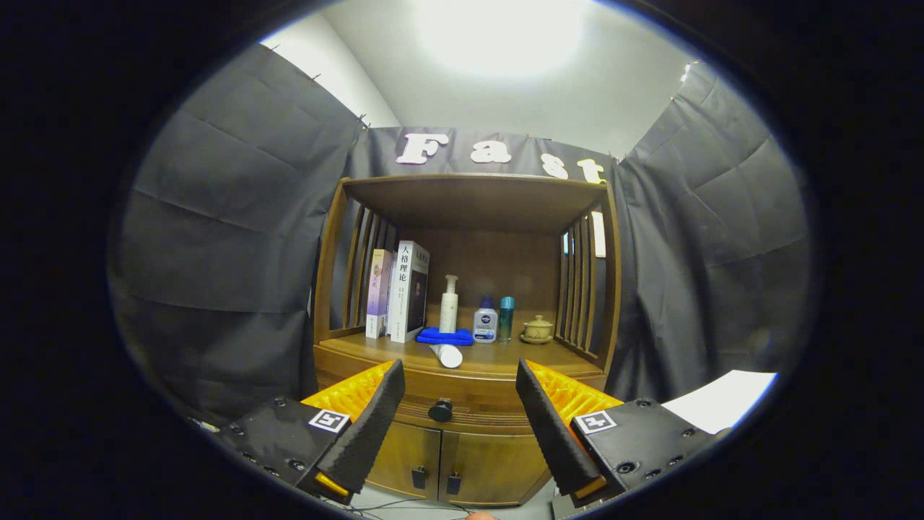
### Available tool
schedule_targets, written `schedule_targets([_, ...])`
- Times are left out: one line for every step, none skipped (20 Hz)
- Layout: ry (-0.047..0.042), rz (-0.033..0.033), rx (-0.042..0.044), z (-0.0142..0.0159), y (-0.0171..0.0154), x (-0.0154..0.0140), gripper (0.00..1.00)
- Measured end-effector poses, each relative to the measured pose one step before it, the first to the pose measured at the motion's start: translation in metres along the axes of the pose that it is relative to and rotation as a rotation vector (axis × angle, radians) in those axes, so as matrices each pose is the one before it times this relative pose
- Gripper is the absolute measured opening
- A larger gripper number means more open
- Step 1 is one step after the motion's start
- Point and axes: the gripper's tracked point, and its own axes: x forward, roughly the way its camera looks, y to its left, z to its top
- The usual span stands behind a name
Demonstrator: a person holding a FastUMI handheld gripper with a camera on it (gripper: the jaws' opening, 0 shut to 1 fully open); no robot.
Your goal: Pull open the drawer, take out the items inside it, and place them on the countertop above the cabinet.
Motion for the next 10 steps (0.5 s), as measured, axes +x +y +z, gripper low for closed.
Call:
schedule_targets([0.00470,0.00342,0.00152,-0.00073,-0.00019,-0.00248,0.98])
schedule_targets([0.00824,0.00628,0.00739,-0.00186,0.00069,-0.00236,0.98])
schedule_targets([0.00783,0.00579,0.01037,-0.00035,0.00043,-0.00093,0.98])
schedule_targets([0.00515,0.00206,0.00648,-0.00083,-0.00069,-0.00058,0.98])
schedule_targets([0.00251,-0.00204,0.00513,0.00136,-0.00246,-0.00067,0.98])
schedule_targets([-0.00270,0.00043,0.00479,0.00094,-0.00031,0.00046,0.98])
schedule_targets([-0.00521,-0.00107,0.00350,0.00195,-0.00113,0.00010,0.98])
schedule_targets([-0.00185,-0.00291,0.00080,0.00085,-0.00187,0.00000,0.98])
schedule_targets([-0.00159,-0.00177,0.00329,0.00100,-0.00152,-0.00042,0.98])
schedule_targets([-0.00502,-0.00284,0.00564,0.00201,-0.00133,-0.00031,0.98])
